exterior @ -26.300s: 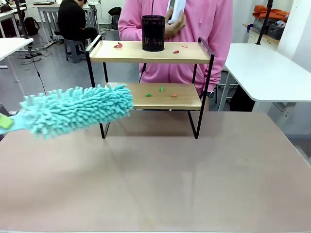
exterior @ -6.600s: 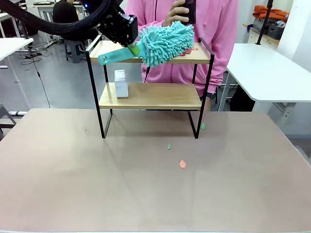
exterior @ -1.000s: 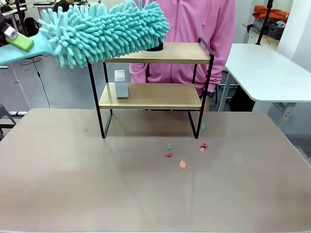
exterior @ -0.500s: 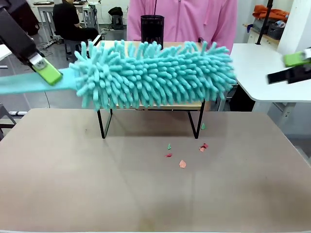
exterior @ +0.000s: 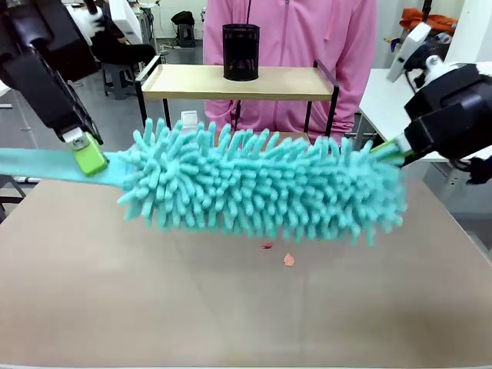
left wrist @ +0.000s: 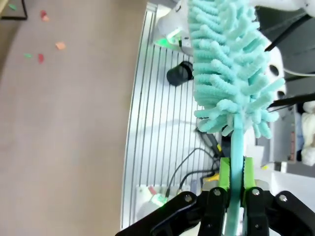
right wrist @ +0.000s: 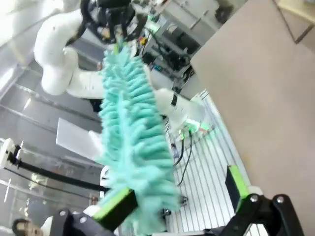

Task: Clean the shelf.
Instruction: Hand the Duster back to the human.

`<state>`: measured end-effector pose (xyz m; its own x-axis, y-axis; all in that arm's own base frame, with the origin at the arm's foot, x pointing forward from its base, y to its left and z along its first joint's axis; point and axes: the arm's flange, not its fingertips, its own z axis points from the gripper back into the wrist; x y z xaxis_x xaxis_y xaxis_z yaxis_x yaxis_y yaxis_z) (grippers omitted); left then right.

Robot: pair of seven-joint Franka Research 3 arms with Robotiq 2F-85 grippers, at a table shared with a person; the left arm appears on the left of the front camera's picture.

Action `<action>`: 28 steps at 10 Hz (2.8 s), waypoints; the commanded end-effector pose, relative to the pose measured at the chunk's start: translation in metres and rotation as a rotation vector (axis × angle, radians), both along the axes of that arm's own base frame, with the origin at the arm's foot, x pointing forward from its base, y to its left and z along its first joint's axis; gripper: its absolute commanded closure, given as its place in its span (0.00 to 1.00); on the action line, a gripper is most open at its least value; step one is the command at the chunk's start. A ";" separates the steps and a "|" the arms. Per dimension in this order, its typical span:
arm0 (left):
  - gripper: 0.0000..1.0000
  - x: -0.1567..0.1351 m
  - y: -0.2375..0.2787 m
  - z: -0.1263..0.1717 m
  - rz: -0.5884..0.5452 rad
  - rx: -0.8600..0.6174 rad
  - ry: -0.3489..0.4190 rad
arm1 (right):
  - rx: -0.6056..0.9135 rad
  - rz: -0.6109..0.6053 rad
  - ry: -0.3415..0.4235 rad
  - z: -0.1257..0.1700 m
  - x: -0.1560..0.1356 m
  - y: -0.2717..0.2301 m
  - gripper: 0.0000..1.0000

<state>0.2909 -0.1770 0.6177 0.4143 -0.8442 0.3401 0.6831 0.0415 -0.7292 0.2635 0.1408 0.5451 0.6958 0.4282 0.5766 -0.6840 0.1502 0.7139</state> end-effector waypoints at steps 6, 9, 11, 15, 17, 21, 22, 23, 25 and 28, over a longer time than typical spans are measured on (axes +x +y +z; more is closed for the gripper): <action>0.88 -0.001 -0.006 -0.007 -0.067 0.002 0.006 | -0.042 0.133 0.018 -0.006 -0.017 0.021 0.00; 0.88 0.001 -0.006 -0.007 -0.069 -0.006 0.002 | -0.073 0.241 0.022 -0.006 -0.029 0.037 0.00; 0.88 -0.001 -0.007 -0.008 -0.080 -0.008 0.002 | -0.089 0.270 0.016 -0.007 -0.030 0.041 0.00; 0.88 -0.001 -0.008 -0.006 -0.091 -0.013 0.005 | -0.088 0.272 0.021 -0.008 -0.028 0.040 0.60; 0.88 -0.002 -0.009 -0.008 -0.096 -0.002 0.002 | -0.080 0.272 0.018 -0.009 -0.028 0.039 1.00; 0.88 -0.002 -0.010 -0.008 -0.082 -0.004 -0.001 | -0.088 0.276 0.027 -0.011 -0.026 0.040 1.00; 0.88 -0.002 -0.010 -0.008 -0.076 -0.003 -0.004 | -0.086 0.275 0.027 -0.011 -0.026 0.040 1.00; 0.88 -0.002 -0.010 -0.007 -0.076 -0.005 -0.003 | -0.086 0.271 0.024 -0.011 -0.027 0.040 1.00; 0.88 0.000 -0.010 -0.007 -0.072 -0.001 -0.010 | -0.088 0.270 0.026 -0.011 -0.026 0.040 1.00; 0.32 -0.001 -0.010 -0.005 -0.058 -0.005 -0.039 | -0.092 0.269 0.027 -0.011 -0.026 0.039 1.00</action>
